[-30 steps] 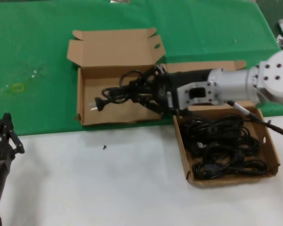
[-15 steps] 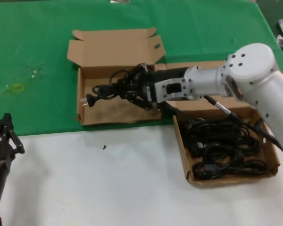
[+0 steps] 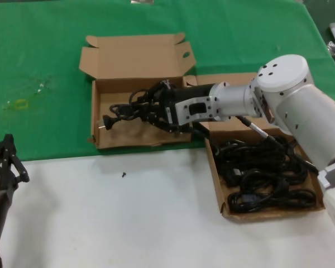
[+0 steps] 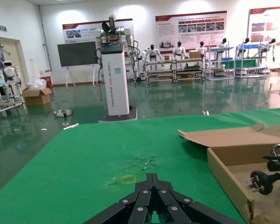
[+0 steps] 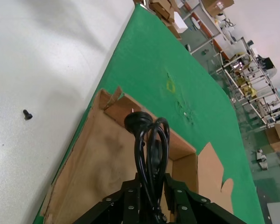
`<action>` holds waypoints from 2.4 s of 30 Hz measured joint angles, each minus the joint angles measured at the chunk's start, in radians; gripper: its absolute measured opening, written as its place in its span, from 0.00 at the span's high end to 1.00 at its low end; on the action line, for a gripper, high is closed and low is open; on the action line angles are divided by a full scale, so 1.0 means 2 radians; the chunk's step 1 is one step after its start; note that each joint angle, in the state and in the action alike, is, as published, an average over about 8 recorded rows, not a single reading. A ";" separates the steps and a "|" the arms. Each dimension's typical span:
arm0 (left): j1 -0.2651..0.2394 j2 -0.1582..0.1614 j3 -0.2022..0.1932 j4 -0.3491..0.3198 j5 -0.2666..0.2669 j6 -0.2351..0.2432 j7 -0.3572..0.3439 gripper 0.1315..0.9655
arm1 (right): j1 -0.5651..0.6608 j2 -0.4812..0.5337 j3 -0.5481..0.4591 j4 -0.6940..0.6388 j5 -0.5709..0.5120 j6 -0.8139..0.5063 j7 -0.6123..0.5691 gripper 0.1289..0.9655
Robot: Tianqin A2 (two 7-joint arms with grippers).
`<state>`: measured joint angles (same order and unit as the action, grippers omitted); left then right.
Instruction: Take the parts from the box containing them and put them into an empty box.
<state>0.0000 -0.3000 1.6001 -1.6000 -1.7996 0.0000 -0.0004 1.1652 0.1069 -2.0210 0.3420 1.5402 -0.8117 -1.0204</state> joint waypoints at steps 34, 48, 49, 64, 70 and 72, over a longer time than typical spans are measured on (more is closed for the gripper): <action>0.000 0.000 0.000 0.000 0.000 0.000 0.000 0.99 | -0.056 0.063 -0.006 0.175 -0.019 -0.023 0.101 0.34; 0.000 0.000 0.000 0.000 0.000 0.000 0.000 0.92 | -0.071 0.065 -0.001 0.192 -0.016 -0.012 0.115 0.07; 0.000 0.000 0.000 0.000 0.000 0.000 0.000 0.91 | -0.075 0.066 0.001 0.195 -0.015 -0.009 0.118 0.05; 0.000 0.000 0.000 0.000 0.000 0.000 0.000 0.68 | -0.172 0.071 0.041 0.278 0.013 0.070 0.193 0.00; 0.000 0.000 0.000 0.000 0.000 0.000 0.000 0.53 | -0.214 0.074 0.058 0.314 0.025 0.104 0.225 0.00; 0.000 0.000 0.000 0.000 0.000 0.000 0.000 0.46 | -0.228 0.075 0.064 0.326 0.029 0.116 0.236 0.00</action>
<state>0.0000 -0.3000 1.6000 -1.6000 -1.7997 0.0000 -0.0001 0.7094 0.2566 -1.8926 0.9936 1.5978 -0.5797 -0.5483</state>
